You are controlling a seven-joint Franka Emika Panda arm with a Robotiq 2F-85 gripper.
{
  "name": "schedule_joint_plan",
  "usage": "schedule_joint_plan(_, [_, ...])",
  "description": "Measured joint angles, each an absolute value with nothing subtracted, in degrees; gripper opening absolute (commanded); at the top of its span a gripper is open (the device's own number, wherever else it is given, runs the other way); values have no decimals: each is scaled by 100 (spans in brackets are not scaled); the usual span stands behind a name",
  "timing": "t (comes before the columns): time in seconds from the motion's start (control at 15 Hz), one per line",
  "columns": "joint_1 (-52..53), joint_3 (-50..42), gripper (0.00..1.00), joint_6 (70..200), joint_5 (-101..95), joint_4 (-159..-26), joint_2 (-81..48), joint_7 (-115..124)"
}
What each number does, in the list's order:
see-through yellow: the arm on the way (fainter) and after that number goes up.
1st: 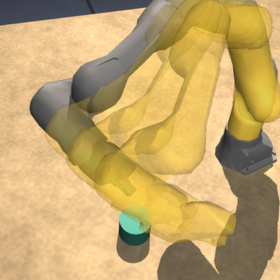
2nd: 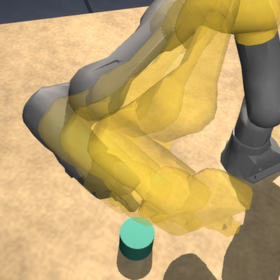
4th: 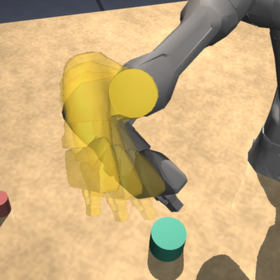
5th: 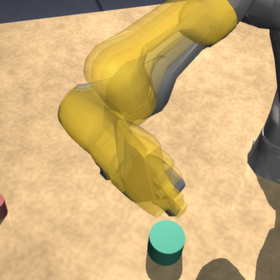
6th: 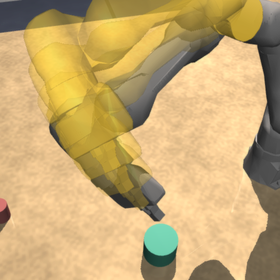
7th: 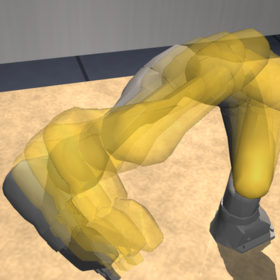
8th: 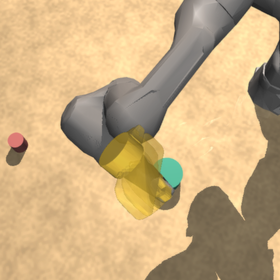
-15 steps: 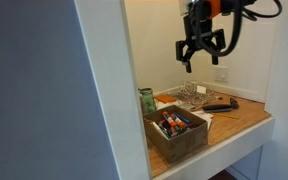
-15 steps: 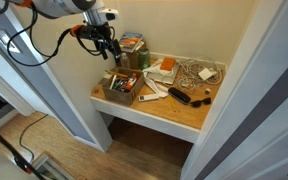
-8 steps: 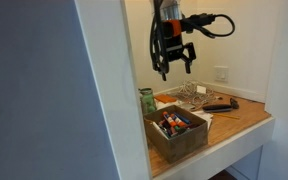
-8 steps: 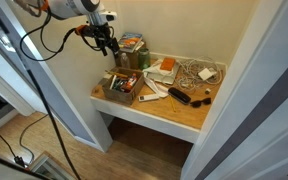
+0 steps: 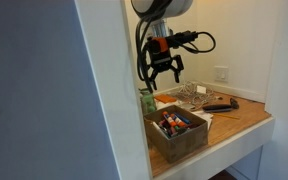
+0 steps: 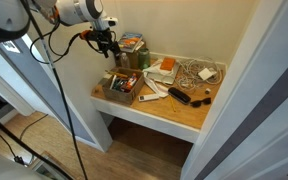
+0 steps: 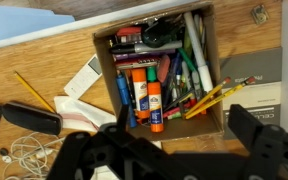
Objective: Remove two yellow pencils from the box and place them on the shelf.
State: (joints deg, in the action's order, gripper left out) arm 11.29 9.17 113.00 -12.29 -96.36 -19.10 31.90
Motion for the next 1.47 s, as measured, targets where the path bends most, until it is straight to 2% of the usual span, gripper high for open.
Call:
schedule_joint_plan(0.47, [1198,837,100,11300,-1176,-9532,-1987,3185])
schedule_joint_plan(0.8, [1459,788,100,11221,-1020,-8811,-2677,3476])
schedule_joint_plan(1.47, [1862,524,100,9845,-754,-7084,-4150,4116])
